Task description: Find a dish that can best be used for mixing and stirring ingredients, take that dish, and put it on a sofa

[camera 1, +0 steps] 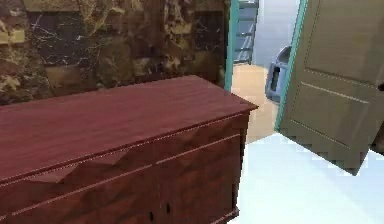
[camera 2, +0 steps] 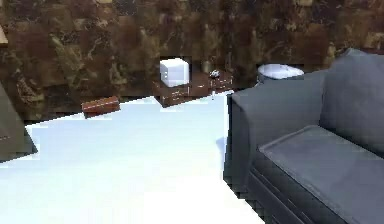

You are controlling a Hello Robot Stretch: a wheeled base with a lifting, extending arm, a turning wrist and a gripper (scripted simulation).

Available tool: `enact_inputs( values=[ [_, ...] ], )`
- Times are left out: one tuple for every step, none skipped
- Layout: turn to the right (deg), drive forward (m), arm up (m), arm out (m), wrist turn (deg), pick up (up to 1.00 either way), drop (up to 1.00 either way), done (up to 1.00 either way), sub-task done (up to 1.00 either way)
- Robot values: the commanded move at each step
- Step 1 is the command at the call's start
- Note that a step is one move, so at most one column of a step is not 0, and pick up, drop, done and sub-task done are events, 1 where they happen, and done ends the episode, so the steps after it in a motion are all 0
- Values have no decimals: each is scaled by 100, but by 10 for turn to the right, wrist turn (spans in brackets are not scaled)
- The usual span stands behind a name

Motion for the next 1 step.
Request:
enact_inputs(
  values=[
    [450, 0, 0, 0, 0, 0, 0, 0, 0]
  ],
)
